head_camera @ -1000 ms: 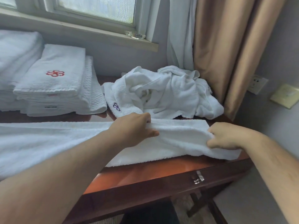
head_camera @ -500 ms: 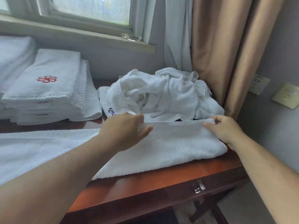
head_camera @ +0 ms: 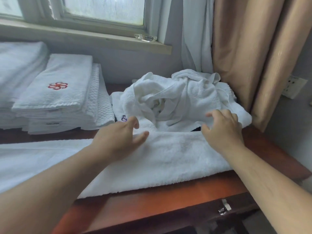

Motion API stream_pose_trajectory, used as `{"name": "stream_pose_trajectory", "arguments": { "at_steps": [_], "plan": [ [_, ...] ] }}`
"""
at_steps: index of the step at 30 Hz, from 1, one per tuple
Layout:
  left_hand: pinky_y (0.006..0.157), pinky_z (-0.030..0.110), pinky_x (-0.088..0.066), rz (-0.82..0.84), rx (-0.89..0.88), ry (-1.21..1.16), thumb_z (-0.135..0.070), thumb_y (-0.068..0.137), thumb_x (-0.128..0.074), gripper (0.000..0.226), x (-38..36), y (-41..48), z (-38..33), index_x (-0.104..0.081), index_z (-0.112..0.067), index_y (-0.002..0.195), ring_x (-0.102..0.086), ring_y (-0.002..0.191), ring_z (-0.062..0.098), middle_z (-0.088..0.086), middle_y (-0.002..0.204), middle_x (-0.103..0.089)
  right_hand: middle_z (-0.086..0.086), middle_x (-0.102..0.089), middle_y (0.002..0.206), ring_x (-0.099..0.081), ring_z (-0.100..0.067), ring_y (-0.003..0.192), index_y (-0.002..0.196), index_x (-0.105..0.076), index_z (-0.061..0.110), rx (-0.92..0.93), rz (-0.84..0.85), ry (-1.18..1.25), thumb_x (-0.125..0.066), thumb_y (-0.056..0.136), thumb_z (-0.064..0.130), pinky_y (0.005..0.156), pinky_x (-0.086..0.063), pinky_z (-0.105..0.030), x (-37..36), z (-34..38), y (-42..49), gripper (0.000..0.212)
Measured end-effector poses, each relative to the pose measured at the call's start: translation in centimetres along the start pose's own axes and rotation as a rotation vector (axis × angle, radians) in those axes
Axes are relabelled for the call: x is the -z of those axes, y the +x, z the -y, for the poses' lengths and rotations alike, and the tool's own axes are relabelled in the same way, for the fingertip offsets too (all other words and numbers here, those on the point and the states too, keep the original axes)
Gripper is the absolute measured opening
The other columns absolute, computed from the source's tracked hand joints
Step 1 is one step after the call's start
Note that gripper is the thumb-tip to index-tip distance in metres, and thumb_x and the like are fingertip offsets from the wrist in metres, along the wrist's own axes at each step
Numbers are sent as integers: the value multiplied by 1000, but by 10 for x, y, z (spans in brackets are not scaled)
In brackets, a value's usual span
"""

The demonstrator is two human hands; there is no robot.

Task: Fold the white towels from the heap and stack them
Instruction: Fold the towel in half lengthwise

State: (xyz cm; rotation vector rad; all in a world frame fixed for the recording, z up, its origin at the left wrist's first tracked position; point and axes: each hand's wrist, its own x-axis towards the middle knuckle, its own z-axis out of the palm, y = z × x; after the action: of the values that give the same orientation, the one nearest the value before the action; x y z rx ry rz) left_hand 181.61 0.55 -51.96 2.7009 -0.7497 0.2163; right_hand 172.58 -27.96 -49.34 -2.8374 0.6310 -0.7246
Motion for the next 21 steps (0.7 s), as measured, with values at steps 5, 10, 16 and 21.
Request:
{"name": "stream_pose_trajectory", "arguments": {
  "at_steps": [5,10,16,21],
  "plan": [
    [70,32,-45,224,88,-174,-83,80,-36,54,40,-30,65,-57,-34,89,-57,77,3,-14,82,-62,10,-56,93,-51,-12,94,92,-71,25,304,114,425,-67,90,26,79,-34,-11,-21,98,-48,5],
    [60,26,-39,289,144,-73,-67,88,-54,37,69,-63,119,-62,-31,80,-55,69,1,-13,75,-62,7,-59,91,-53,-14,93,94,-72,18,542,201,519,-68,91,22,85,-42,-21,-39,168,-77,7],
    [57,28,-40,-40,135,53,-62,84,-64,32,68,-74,152,-56,-32,76,-54,67,8,-13,68,-59,2,-64,101,-54,-21,99,102,-74,17,652,260,430,-62,94,29,92,-46,-38,-54,201,-96,18],
    [65,33,-36,-159,45,202,-71,85,-56,40,60,-70,161,-53,-31,84,-59,86,21,-11,89,-66,5,-62,103,-52,-18,101,103,-72,20,660,281,377,-59,95,31,94,-44,-37,-54,203,-103,19]
  ]
}}
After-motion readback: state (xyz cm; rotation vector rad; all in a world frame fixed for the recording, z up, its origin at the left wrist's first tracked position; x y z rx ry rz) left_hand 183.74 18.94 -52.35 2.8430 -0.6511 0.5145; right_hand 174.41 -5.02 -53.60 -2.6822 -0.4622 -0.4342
